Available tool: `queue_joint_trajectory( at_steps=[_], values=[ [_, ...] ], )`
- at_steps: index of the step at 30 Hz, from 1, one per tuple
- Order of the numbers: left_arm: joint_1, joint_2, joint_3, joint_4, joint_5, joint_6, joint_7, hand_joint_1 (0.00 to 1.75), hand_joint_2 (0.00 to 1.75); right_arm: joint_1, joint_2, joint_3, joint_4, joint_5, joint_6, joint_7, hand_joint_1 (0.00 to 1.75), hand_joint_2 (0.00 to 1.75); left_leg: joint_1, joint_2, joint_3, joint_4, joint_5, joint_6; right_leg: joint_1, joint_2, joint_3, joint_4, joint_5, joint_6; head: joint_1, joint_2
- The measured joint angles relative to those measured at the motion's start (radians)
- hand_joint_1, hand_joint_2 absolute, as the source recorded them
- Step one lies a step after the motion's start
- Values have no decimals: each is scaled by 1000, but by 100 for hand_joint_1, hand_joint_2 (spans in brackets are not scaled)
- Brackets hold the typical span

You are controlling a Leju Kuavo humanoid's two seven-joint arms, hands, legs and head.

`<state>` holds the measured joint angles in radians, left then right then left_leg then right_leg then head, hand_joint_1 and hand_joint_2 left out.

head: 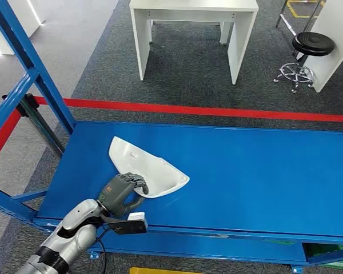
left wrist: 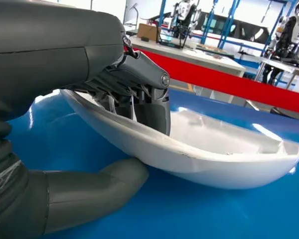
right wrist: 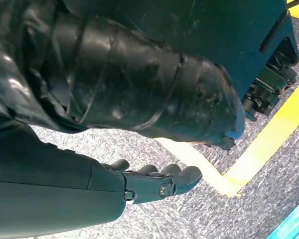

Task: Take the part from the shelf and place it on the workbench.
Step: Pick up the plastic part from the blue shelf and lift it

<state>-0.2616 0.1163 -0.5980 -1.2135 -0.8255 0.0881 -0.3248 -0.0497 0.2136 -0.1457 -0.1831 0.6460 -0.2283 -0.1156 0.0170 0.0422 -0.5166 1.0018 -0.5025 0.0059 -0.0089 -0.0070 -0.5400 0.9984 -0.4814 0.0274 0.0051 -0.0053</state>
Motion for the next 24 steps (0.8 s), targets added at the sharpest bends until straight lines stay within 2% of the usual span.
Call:
queue_joint_trajectory(
  at_steps=[24],
  values=[
    [11, 2, 3, -6, 20, 23, -23, 175, 175, 1, 0, -7, 0, -3, -17, -2, 0, 0, 0, 0, 1, 0, 0, 0, 0, 0, 0, 2, 0, 0, 0, 0]
  ],
)
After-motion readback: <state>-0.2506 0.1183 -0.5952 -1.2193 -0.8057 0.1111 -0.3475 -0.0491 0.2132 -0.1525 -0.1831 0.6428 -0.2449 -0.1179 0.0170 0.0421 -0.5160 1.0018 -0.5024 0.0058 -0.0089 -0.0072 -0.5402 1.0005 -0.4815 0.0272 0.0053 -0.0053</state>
